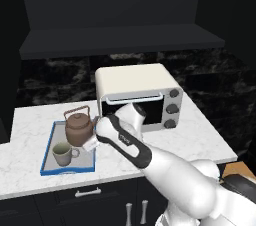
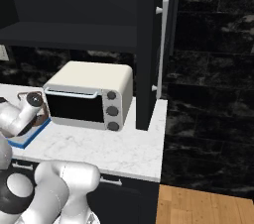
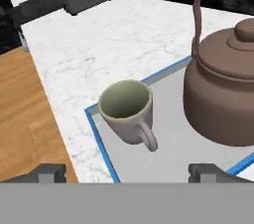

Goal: Pick the kettle from the counter and place it on the tray. Then pick the mug from the cabinet and place it on the tray. Then close the cabinet doors.

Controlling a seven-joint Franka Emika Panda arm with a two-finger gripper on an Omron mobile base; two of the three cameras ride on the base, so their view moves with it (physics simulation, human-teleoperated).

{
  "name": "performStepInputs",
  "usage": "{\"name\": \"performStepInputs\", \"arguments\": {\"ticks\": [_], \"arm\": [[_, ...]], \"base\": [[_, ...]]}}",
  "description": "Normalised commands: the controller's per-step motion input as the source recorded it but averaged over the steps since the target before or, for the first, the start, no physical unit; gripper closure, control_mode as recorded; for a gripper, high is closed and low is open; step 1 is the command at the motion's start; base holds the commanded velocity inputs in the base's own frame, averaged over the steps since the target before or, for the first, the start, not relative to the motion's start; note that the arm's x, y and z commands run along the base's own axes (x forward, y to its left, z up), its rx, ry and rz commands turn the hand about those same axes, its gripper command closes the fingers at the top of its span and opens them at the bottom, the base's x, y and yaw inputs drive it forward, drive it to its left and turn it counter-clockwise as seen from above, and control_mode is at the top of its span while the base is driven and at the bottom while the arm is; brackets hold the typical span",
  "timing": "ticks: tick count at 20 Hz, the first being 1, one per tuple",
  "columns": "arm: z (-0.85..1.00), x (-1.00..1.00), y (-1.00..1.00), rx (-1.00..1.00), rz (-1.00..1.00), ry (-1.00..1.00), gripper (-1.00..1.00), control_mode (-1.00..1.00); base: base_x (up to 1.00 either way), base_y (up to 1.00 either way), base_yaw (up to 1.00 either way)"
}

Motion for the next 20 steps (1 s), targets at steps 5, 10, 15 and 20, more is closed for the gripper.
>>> {"name": "performStepInputs", "arguments": {"ticks": [5, 10, 15, 20], "arm": [[0.06, 0.0, 0.01, -0.09, -0.13, 0.06, -1.0, -1.0], [0.14, -0.04, -0.08, -0.01, -0.22, 0.07, -1.0, -1.0], [0.58, -0.03, -0.57, -0.1, -0.46, 0.22, -1.0, -1.0], [0.96, 0.0, -0.76, -0.05, -0.46, 0.15, -1.0, -1.0]], "base": [[0.0, 0.0, 0.0], [0.0, 0.0, 0.0], [0.0, 0.0, 0.0], [0.0, 0.0, 0.0]]}}
